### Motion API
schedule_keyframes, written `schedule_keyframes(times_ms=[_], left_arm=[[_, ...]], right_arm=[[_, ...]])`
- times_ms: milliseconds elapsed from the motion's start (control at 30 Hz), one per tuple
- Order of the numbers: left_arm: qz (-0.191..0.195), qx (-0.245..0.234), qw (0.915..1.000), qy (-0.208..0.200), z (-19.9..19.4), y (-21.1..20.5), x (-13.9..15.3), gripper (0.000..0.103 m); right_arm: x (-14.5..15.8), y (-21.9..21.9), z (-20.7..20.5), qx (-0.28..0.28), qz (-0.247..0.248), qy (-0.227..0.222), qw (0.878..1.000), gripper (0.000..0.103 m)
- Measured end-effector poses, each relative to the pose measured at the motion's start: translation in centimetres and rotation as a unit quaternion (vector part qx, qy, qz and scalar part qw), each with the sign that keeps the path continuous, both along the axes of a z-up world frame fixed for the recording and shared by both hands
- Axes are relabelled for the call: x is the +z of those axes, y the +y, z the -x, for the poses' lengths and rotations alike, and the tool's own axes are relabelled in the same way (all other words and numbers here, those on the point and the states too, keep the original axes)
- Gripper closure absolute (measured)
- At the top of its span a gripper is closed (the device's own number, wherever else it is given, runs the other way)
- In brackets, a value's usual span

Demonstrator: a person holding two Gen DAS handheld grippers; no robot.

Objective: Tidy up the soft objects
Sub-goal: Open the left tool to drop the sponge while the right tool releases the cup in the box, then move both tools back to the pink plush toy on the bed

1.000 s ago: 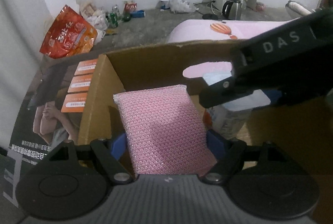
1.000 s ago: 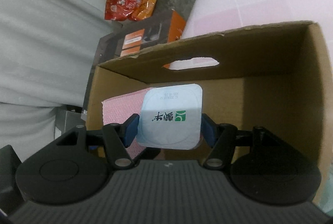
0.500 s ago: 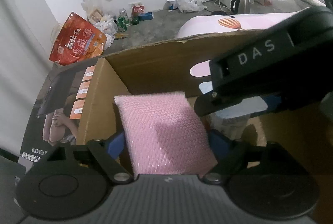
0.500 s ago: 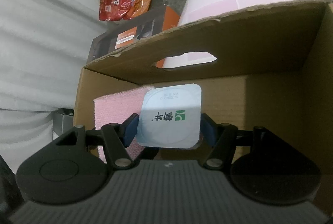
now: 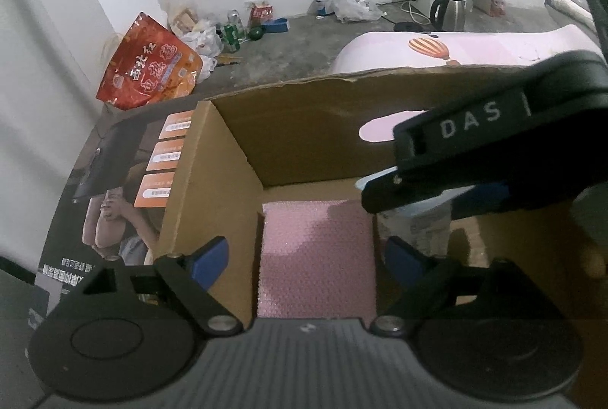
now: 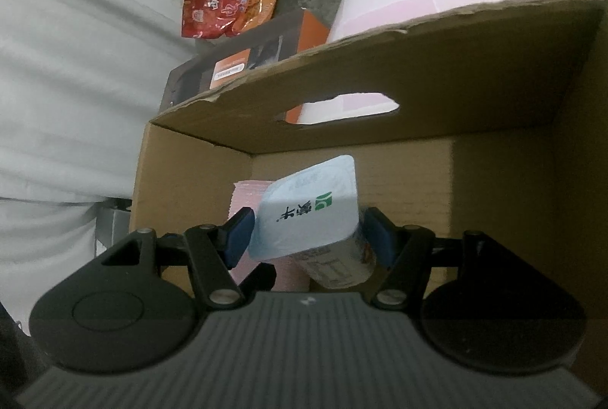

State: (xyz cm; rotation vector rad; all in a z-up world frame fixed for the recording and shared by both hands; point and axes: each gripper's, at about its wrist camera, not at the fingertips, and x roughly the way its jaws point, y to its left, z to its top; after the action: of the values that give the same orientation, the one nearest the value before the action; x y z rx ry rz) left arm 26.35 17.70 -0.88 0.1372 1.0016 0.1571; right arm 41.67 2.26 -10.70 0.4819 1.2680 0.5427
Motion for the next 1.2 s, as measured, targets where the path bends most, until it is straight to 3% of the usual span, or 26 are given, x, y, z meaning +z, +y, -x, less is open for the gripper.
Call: schedule_keyframes(times_ms=[167,700,1000,1200], left_arm=[[-0.004,0.0,1.0,0.001,0.3,-0.1,0.1,0.013],[0.0,0.011,0.9999,-0.002,2.8,-0.1,1.7,0.013],[0.018,0.027,0.9991,-0.027,5.0,-0.3,4.6,0.013],[0.047,0.019,0.9968,-0.063,8.2,-1.7,8.0,0.013]], right_arm=[[0.8,0.1,0.3,0.01,-0.025,-0.011,1.0,0.039],[2.9,-1.4,1.6,0.012,-0.032,-0.03,0.999,0.039],[5.6,-4.3,3.6,0.013,-0.093,-0.038,0.995,0.039],[9.1,-9.2,7.1,0.023,-0.143,-0.067,0.987,0.039]])
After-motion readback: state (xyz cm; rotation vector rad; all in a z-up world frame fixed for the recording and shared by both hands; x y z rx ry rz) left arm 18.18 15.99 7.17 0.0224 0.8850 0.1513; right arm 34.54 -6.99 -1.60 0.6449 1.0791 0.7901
